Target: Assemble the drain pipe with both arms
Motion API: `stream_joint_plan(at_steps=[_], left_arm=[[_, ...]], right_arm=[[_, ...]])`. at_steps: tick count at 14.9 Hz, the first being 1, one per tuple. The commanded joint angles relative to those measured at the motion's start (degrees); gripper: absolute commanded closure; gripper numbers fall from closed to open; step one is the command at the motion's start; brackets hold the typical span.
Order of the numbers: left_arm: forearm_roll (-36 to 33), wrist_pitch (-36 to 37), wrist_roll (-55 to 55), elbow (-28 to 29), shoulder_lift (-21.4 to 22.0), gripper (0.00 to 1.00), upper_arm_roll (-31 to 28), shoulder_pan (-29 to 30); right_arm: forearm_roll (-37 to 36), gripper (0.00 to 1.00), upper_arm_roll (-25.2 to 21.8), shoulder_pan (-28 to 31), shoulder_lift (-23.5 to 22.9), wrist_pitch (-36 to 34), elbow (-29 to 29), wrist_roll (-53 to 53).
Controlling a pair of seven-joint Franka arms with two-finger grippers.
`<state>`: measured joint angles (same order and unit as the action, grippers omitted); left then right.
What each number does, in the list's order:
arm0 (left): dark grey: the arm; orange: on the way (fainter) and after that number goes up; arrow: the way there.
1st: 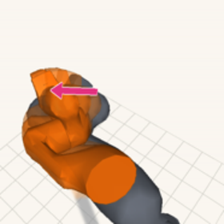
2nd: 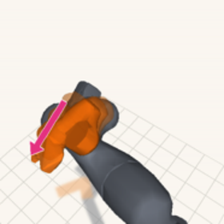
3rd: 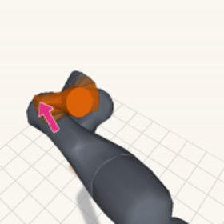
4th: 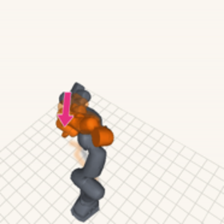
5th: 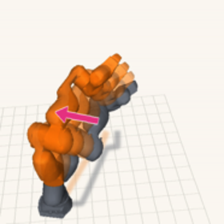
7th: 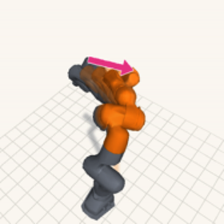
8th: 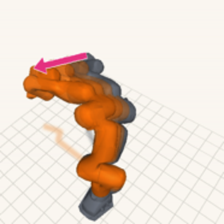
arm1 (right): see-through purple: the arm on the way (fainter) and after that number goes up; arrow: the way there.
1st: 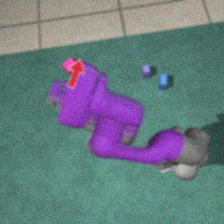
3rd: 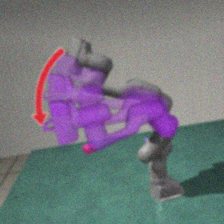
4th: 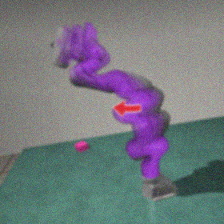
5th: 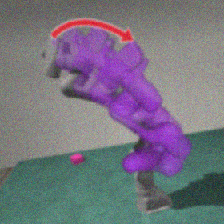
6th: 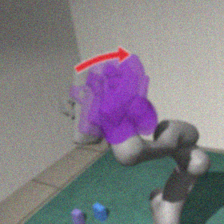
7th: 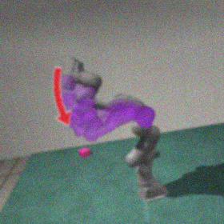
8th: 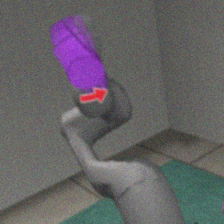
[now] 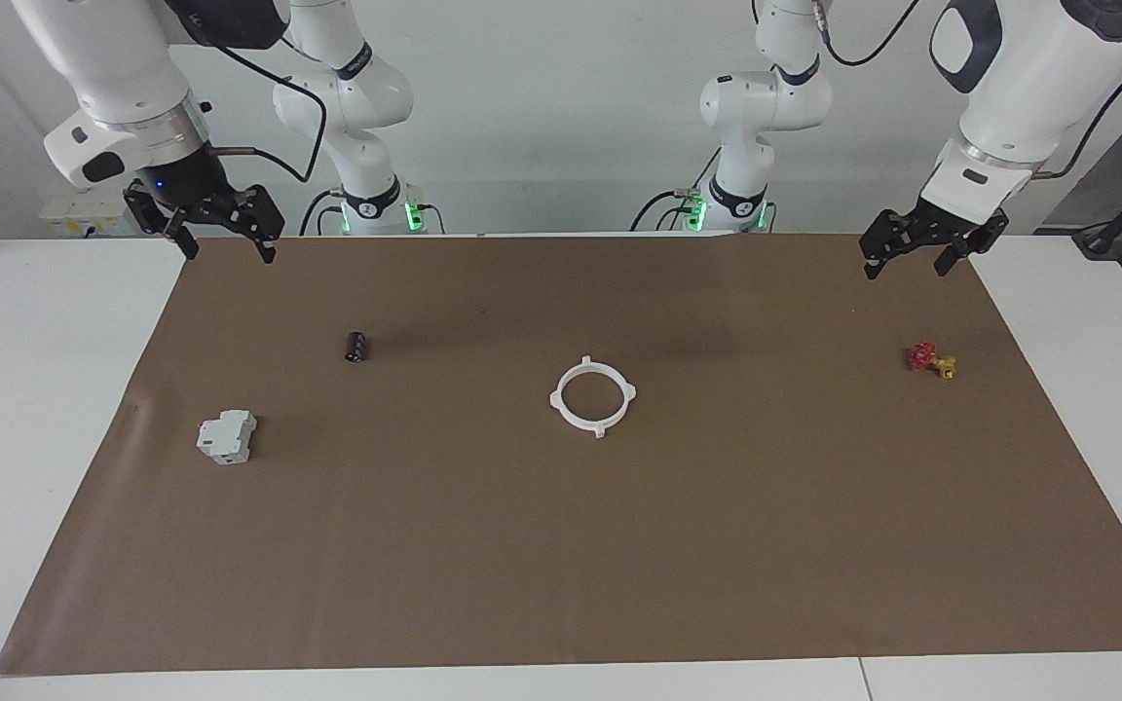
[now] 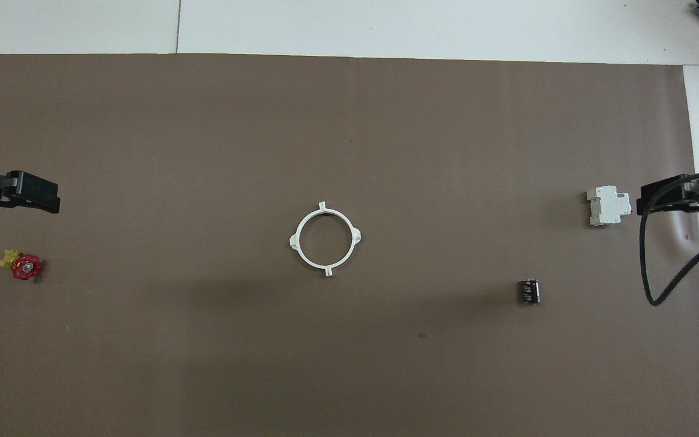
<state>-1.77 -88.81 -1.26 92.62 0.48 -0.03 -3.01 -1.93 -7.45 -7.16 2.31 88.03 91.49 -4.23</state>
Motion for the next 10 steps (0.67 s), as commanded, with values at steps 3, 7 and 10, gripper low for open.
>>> stream_joint_plan(at_steps=[3, 7, 10], left_arm=[[-1.83, 1.79, -8.41, -0.68, 0.4, 0.0, -1.28, -4.71], [-0.51, 5.21, -4.65, -1.3, 0.75, 0.0, -2.61, -4.9], [1.15, 9.53, -2.6, -3.58, 0.75, 0.0, -3.14, -3.49]], right_arm=[[1.05, 0.0, -0.02, 0.56, -0.2, 0.3, 0.0, 1.15], [1.05, 0.0, 0.07, 0.48, -0.2, 0.3, -0.09, 1.15], [1.05, 0.0, 0.07, 0.56, -0.2, 0.3, 0.0, 1.15]])
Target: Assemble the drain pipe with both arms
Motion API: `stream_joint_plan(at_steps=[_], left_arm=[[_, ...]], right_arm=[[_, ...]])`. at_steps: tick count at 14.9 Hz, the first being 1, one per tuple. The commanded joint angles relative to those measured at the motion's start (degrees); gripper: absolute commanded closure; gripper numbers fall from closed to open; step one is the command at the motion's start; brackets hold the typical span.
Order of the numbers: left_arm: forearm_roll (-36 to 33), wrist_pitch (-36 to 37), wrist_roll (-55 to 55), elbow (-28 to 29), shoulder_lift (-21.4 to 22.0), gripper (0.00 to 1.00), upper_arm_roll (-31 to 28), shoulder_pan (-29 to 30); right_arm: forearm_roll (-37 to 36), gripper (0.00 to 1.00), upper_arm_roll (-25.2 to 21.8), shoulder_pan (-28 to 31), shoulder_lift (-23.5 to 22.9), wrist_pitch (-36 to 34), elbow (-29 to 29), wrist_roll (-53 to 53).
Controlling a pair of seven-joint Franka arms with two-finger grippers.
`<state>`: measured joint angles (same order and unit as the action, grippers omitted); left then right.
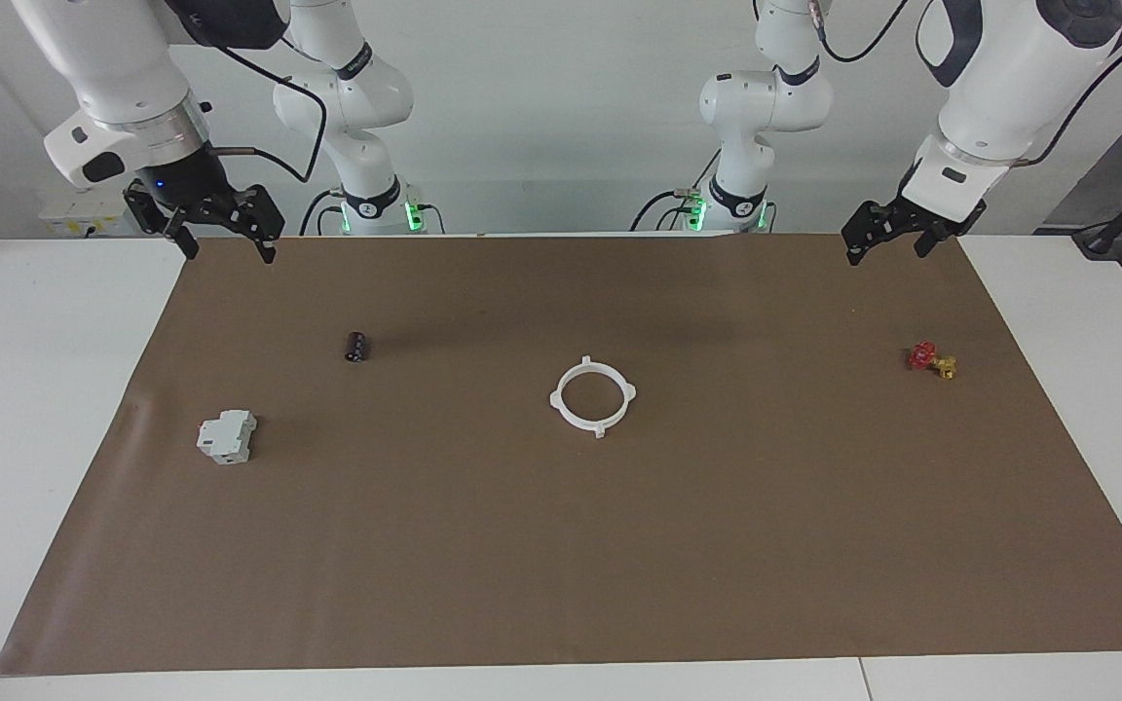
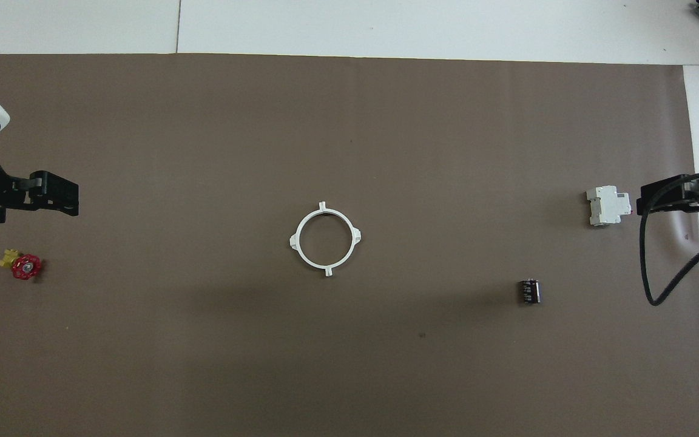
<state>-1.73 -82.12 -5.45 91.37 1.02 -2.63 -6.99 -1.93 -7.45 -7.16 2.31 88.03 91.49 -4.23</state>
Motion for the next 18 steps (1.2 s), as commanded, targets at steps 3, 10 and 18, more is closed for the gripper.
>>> stream_joint_plan(at_steps=[3, 10, 18], left_arm=[[1.12, 2.83, 1.41, -2.24, 0.13, 0.0, 0.16, -0.22], [1.12, 2.05, 1.59, -1.8, 0.83, 0.0, 0.08, -1.45], [1.03, 1.61, 1.76, -1.54, 1.0, 0.0, -2.21, -2.51]], right_arm=[[1.05, 0.0, 0.07, 0.48, -0.2, 0.22, -0.09, 1.24], [1.05, 0.0, 0.07, 0.56, -0.2, 0.3, -0.09, 1.15], [1.05, 0.0, 0.07, 0.57, -0.2, 0.22, 0.0, 1.15]])
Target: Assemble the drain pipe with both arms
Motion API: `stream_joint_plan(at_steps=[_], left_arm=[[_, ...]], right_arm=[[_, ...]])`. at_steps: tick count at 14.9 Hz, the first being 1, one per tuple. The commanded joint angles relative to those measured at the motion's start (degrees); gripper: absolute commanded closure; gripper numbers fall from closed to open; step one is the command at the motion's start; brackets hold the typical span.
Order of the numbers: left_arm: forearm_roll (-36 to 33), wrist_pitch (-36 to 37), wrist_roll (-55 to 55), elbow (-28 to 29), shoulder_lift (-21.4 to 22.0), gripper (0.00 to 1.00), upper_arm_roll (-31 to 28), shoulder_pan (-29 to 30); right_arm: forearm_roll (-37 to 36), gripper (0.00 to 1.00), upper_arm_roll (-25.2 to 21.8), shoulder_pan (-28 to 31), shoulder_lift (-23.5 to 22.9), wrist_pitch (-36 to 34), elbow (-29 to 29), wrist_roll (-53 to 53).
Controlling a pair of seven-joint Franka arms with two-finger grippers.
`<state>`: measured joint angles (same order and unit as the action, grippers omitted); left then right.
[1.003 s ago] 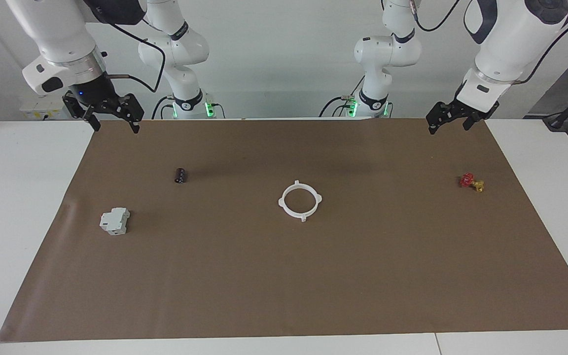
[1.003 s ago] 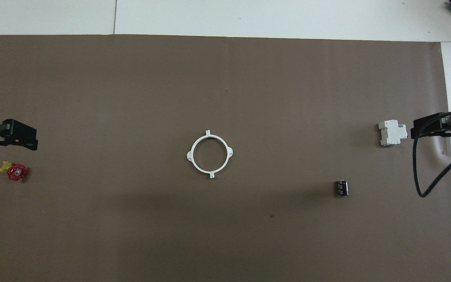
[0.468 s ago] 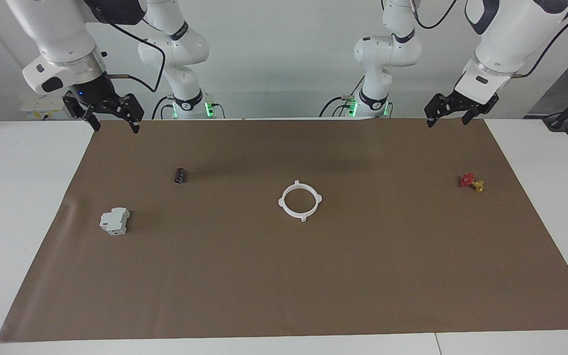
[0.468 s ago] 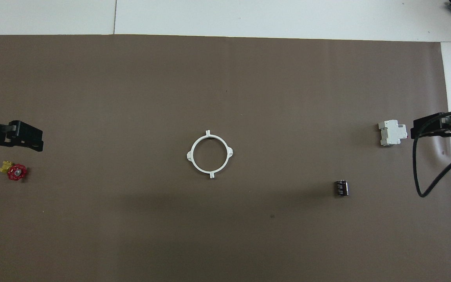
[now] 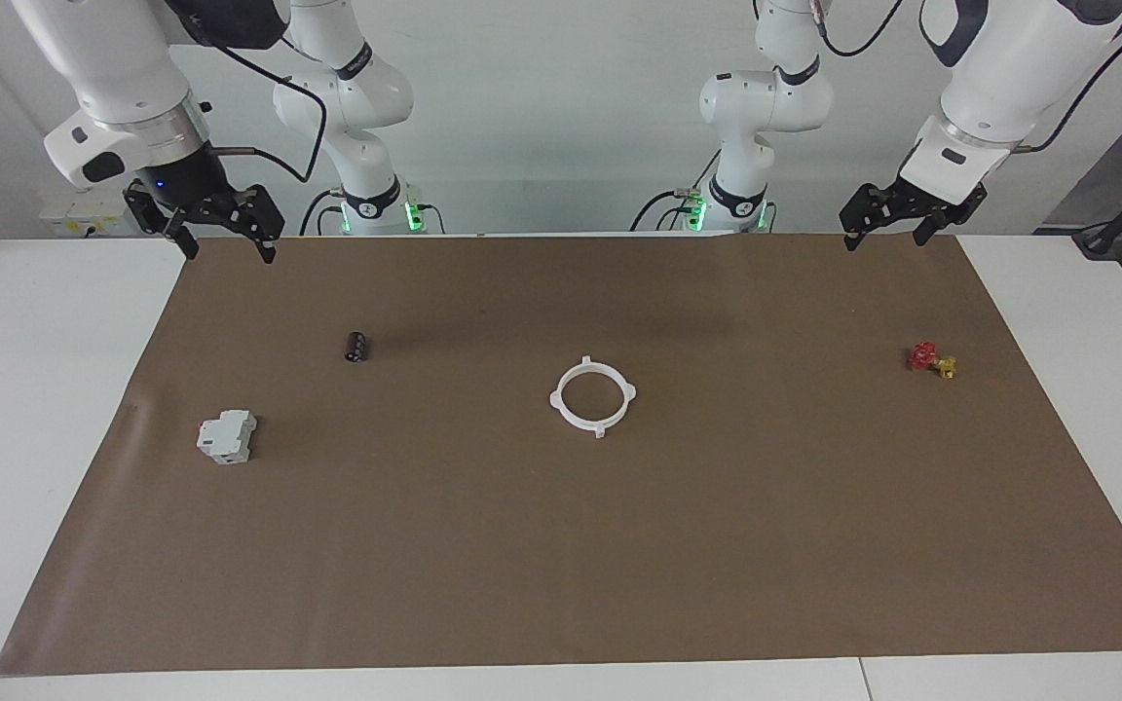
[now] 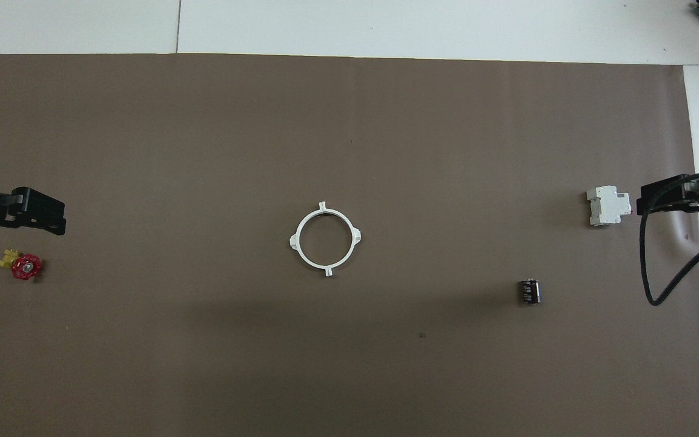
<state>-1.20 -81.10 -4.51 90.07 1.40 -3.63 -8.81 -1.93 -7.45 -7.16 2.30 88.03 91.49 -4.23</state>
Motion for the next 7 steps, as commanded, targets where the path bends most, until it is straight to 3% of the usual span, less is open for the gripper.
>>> stream_joint_plan(at_steps=[1, 7], left_arm=[[0.5, 0.59, 0.82, -0.25, 0.54, 0.0, -1.21, -0.51], [0.5, -0.1, 0.73, -0.34, 0.54, 0.0, -1.38, -0.6]], right_arm=[[1.05, 0.0, 0.07, 0.56, -0.19, 0.3, 0.0, 1.15], [1.05, 0.0, 0.07, 0.48, -0.19, 0.3, -0.09, 1.15]])
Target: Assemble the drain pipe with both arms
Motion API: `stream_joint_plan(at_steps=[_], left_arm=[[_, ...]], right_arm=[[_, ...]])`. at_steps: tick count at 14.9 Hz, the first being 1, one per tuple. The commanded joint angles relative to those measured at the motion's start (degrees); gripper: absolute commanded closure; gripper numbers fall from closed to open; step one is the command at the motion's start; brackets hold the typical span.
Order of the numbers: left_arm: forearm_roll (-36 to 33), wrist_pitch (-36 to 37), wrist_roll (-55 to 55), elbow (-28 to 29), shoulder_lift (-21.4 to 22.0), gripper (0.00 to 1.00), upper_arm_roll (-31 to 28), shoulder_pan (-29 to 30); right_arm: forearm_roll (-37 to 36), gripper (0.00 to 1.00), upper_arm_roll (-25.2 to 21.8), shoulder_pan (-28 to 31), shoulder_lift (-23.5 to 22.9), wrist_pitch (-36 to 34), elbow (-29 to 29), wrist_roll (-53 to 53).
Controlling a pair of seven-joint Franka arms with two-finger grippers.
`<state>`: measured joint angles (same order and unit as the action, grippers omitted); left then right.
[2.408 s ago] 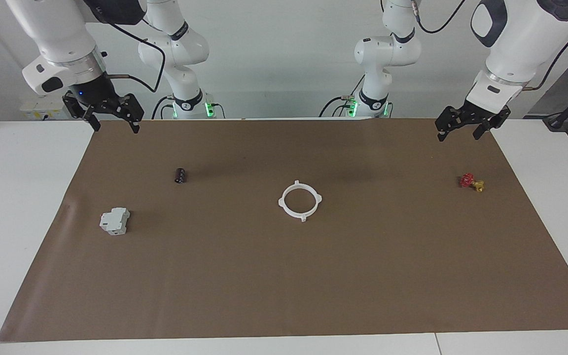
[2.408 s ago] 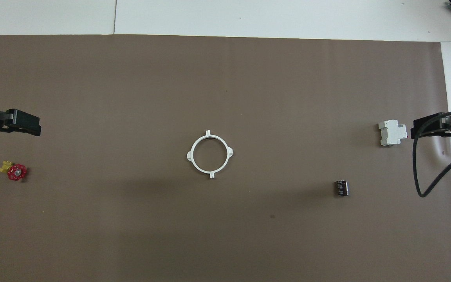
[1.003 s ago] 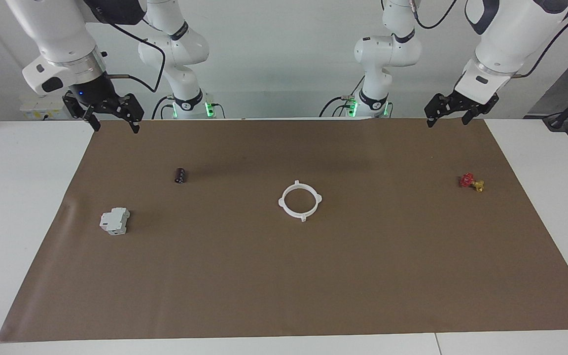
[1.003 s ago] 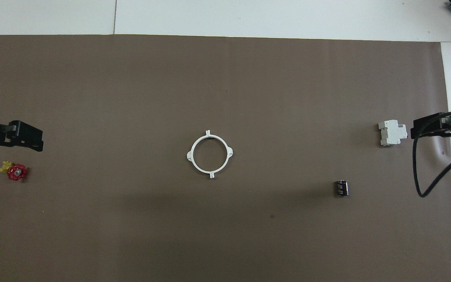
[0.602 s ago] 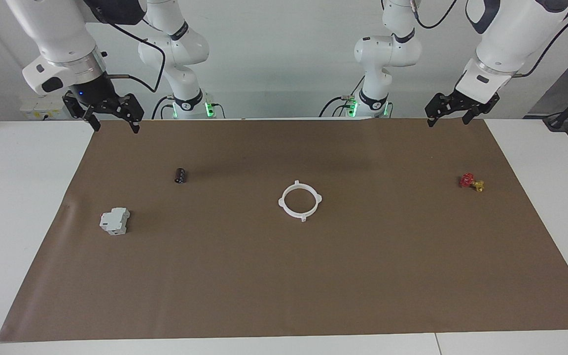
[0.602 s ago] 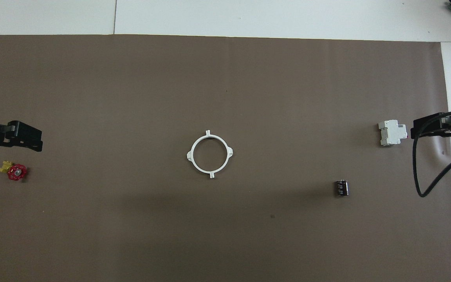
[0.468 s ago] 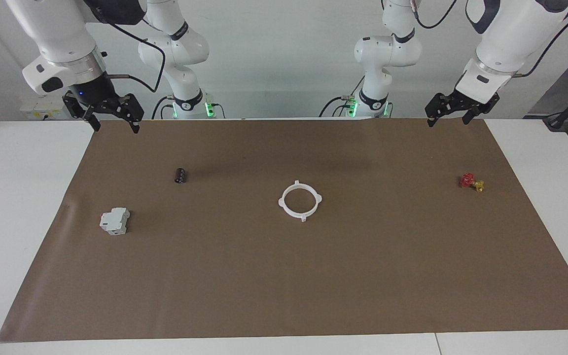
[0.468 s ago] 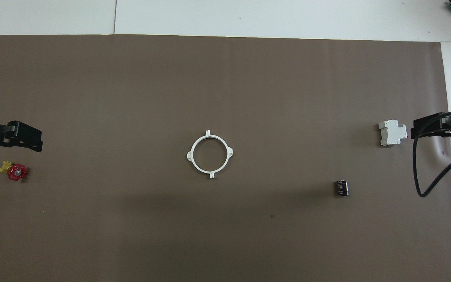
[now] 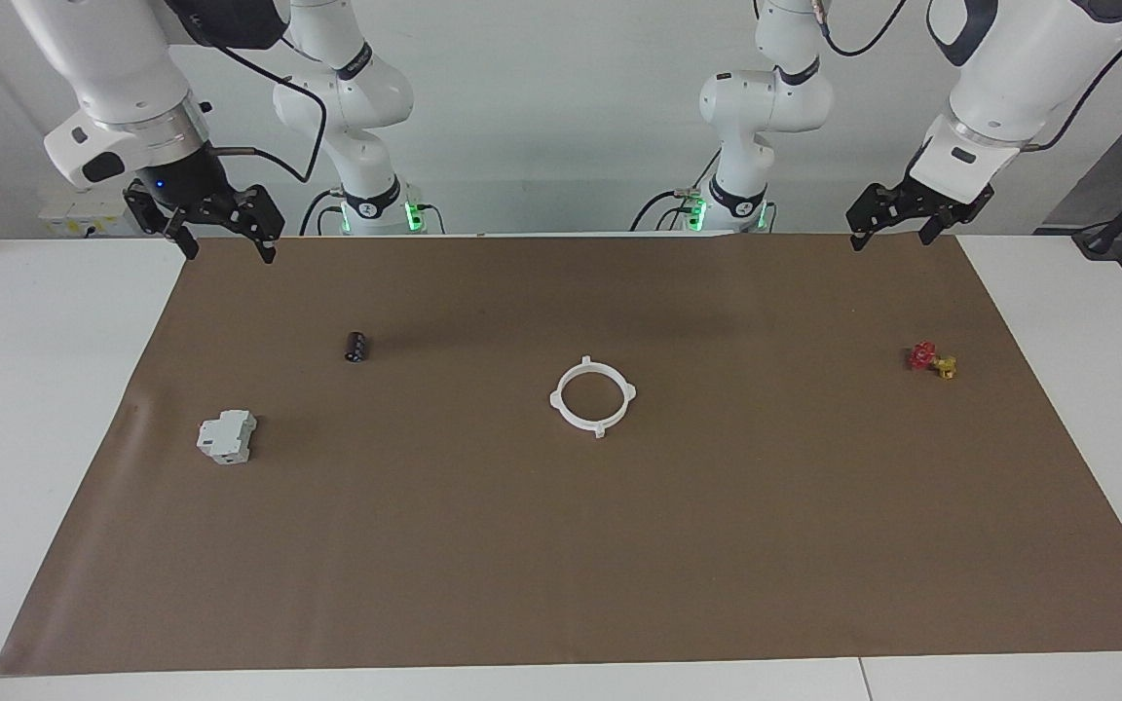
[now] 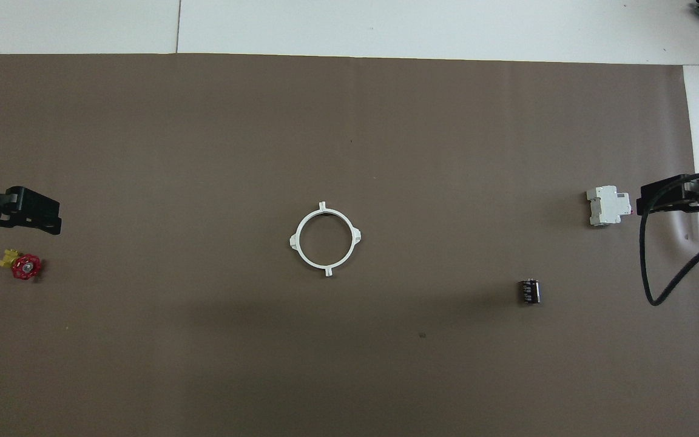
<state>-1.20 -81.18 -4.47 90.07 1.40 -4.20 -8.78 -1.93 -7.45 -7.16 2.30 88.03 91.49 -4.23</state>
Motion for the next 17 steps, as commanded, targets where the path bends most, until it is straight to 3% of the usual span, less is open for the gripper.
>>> stream_joint_plan(at_steps=[1, 17], left_arm=[[0.5, -0.11, 0.7, -0.25, 0.53, 0.0, -0.81, -0.53], [0.59, -3.98, 0.87, 0.81, 1.06, 0.0, -0.72, -0.62]], right_arm=[[1.05, 0.0, 0.07, 0.56, -0.19, 0.3, -0.09, 1.15], [1.05, 0.0, -0.02, 0.48, -0.19, 0.3, -0.09, 1.15]])
